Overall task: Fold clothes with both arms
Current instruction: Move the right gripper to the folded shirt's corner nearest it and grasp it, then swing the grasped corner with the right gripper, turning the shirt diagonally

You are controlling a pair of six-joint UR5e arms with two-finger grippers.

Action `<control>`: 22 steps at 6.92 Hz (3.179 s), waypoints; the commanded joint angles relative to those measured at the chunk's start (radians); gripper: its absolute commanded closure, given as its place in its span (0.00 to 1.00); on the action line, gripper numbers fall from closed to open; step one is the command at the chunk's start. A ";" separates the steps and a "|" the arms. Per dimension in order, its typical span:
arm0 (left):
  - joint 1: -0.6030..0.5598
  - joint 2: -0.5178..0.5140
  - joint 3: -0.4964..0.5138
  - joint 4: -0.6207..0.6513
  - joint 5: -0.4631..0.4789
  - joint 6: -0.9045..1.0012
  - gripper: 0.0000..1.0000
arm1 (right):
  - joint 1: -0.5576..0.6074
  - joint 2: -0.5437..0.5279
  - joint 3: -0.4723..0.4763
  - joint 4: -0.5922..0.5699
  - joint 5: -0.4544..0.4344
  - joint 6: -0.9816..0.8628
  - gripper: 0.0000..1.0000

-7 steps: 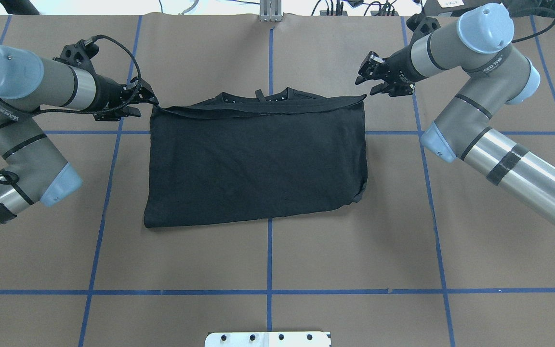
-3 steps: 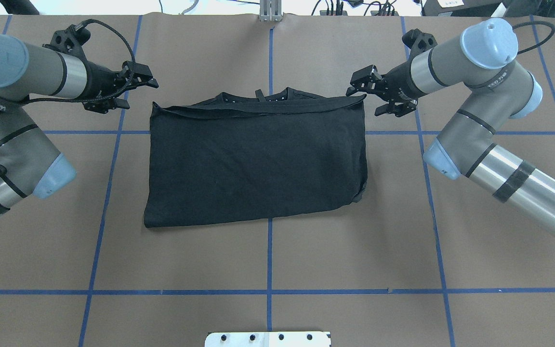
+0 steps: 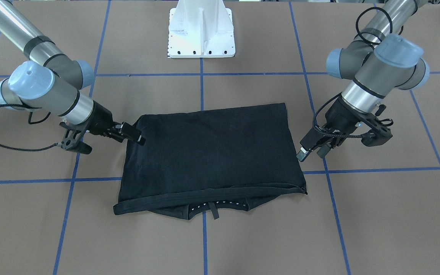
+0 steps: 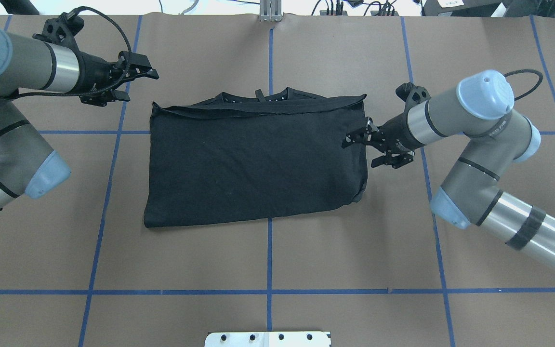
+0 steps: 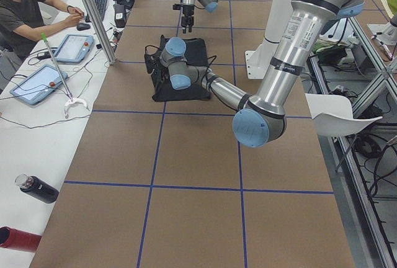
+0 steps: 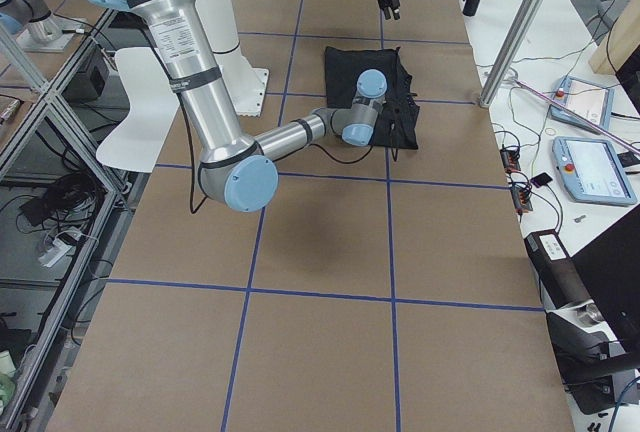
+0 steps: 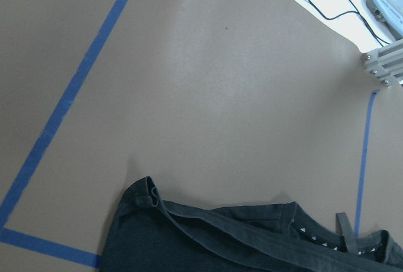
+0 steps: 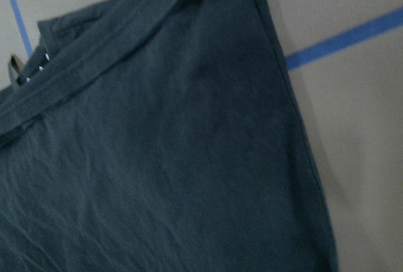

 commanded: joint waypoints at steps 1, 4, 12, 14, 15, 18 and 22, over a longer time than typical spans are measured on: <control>0.000 0.003 -0.061 0.037 0.002 -0.005 0.00 | -0.068 -0.092 0.071 0.000 -0.006 0.032 0.00; 0.000 0.005 -0.079 0.038 0.006 -0.009 0.00 | -0.111 -0.093 0.060 -0.002 -0.017 0.033 0.08; 0.003 0.037 -0.065 0.037 0.009 -0.009 0.01 | -0.115 -0.138 0.192 0.001 0.015 0.035 1.00; 0.003 0.040 -0.069 0.038 0.008 -0.009 0.01 | -0.156 -0.252 0.317 0.009 0.032 0.027 1.00; 0.003 0.040 -0.071 0.038 0.008 -0.009 0.01 | -0.211 -0.313 0.400 0.009 0.031 0.027 1.00; 0.003 0.071 -0.079 0.038 0.008 0.001 0.01 | -0.480 -0.366 0.531 0.010 0.029 0.036 1.00; 0.007 0.083 -0.068 0.037 -0.004 0.001 0.01 | -0.537 -0.350 0.523 0.012 0.038 0.038 0.00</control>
